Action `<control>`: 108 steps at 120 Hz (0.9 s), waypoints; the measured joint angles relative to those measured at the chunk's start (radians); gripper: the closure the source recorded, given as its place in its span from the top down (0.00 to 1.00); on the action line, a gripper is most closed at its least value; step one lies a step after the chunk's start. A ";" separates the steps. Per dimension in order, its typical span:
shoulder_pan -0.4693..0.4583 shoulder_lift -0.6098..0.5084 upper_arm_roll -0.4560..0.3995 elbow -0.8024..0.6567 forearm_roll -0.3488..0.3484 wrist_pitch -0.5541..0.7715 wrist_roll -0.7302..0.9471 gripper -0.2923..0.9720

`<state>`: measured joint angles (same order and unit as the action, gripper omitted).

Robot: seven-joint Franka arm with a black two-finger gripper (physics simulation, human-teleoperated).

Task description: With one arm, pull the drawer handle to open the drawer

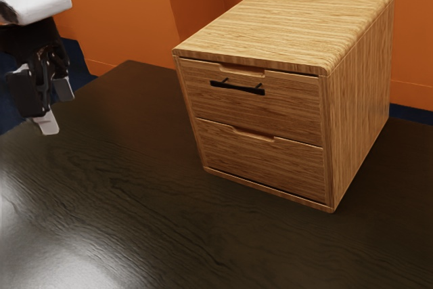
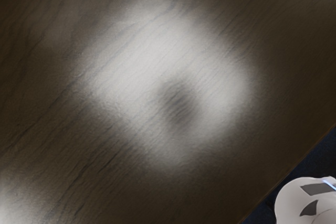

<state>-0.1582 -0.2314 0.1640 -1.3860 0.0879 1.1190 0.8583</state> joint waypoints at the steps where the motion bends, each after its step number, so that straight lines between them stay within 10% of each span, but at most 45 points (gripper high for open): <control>1: 0.001 0.009 0.000 0.001 -0.004 0.006 -0.002 0.77; 17: 0.020 0.135 -0.019 0.063 -0.043 0.074 -0.017 0.77; 25: 0.195 0.155 -0.199 0.089 -0.033 0.095 -0.014 0.77; 47: 0.215 0.013 -0.334 0.035 0.036 0.093 -0.010 0.77; 108: 0.278 -0.024 -0.370 -0.287 -0.148 0.625 0.471 0.77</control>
<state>0.1193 -0.2555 -0.2056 -1.6732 -0.0597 1.7442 1.3289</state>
